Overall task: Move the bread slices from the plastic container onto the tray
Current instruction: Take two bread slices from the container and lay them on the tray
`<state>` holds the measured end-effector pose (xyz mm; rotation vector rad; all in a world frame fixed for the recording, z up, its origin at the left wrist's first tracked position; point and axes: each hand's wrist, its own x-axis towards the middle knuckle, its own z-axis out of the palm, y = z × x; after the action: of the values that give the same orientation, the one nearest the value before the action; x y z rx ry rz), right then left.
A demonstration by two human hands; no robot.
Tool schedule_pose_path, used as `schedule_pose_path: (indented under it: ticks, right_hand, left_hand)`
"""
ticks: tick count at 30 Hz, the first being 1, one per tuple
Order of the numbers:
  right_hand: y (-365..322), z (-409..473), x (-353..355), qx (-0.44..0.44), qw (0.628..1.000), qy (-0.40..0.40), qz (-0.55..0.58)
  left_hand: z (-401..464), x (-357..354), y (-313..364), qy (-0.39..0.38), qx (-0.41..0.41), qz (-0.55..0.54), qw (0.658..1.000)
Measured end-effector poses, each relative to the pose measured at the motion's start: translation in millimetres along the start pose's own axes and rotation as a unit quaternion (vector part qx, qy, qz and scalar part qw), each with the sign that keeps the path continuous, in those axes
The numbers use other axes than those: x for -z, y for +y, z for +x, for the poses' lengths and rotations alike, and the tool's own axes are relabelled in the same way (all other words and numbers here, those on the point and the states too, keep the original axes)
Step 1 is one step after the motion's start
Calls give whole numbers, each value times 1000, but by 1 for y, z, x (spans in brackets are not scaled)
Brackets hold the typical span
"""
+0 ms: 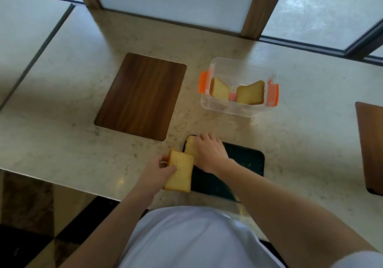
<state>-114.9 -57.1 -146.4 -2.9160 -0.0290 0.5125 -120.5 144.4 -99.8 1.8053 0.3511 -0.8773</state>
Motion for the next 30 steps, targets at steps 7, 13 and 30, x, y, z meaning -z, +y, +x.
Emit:
schedule_pose_path:
  ticks: [7, 13, 30]
  right_hand:
    - [0, -9, 7, -121, 975, 40, 184]
    - [17, -62, 12, -277, 729, -62, 623]
    - [43, -116, -11, -277, 623, -31, 731]
  left_hand:
    - [9, -5, 7, -11, -4, -33, 999]
    - [15, -20, 10, -71, 38, -121, 989]
    - [22, -29, -13, 63, -214, 327, 918]
